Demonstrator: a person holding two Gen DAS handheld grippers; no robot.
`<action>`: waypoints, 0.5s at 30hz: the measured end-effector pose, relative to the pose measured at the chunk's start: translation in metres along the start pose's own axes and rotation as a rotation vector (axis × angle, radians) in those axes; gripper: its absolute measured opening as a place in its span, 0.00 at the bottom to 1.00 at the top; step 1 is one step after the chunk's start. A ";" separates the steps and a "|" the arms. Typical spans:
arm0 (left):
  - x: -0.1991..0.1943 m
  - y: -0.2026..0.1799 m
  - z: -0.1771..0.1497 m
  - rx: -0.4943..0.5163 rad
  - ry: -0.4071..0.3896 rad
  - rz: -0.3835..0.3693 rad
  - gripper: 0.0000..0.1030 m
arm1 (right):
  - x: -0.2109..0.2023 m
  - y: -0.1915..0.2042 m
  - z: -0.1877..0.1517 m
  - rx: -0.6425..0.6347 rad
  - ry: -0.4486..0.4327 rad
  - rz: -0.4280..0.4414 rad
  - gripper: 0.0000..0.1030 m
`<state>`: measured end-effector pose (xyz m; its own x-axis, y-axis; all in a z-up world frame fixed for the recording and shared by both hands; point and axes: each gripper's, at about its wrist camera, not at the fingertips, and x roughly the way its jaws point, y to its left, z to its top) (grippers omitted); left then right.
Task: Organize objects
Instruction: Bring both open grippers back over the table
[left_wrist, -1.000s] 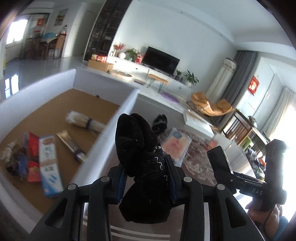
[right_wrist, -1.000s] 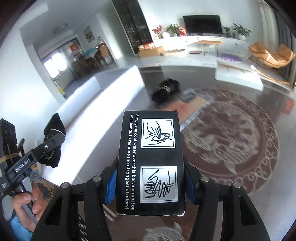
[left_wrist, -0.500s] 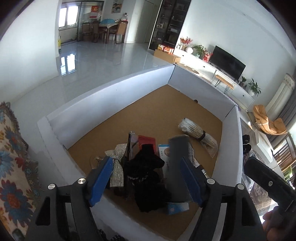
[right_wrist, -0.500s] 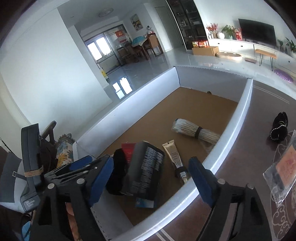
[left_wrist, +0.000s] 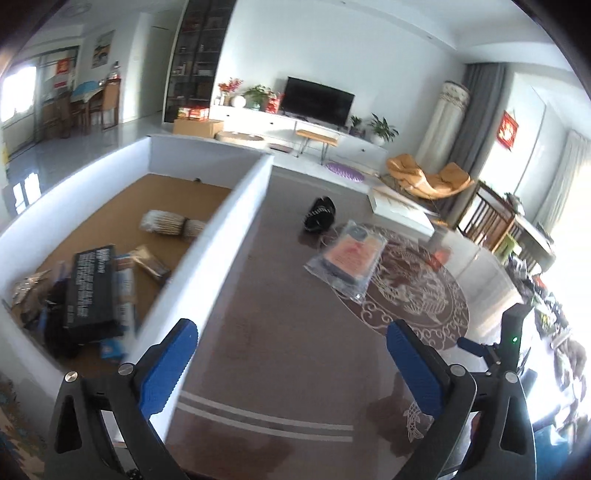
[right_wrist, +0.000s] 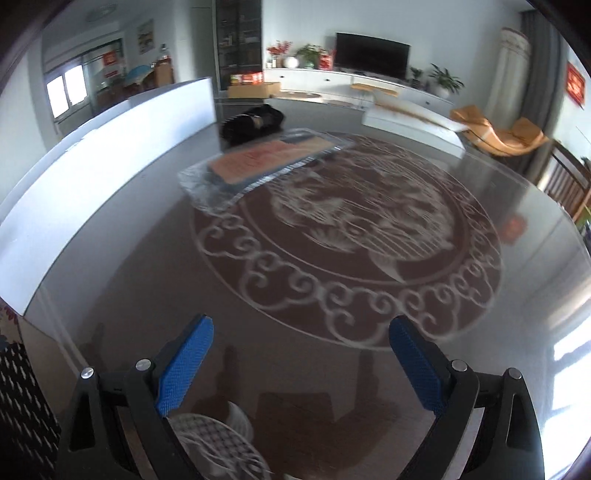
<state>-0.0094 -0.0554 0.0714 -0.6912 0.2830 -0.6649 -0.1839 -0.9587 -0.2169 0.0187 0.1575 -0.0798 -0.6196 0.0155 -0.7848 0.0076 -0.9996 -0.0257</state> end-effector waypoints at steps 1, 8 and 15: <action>0.015 -0.013 -0.004 0.026 0.033 0.011 1.00 | 0.002 -0.013 -0.001 0.025 0.006 -0.012 0.94; 0.116 -0.038 -0.015 0.054 0.204 0.151 1.00 | 0.004 -0.027 -0.011 0.100 -0.001 -0.022 0.94; 0.131 -0.023 -0.025 0.026 0.228 0.191 1.00 | 0.006 -0.020 -0.014 0.089 0.020 -0.053 0.94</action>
<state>-0.0787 0.0050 -0.0285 -0.5410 0.0936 -0.8358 -0.0851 -0.9948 -0.0563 0.0258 0.1775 -0.0922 -0.6013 0.0681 -0.7961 -0.0953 -0.9954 -0.0131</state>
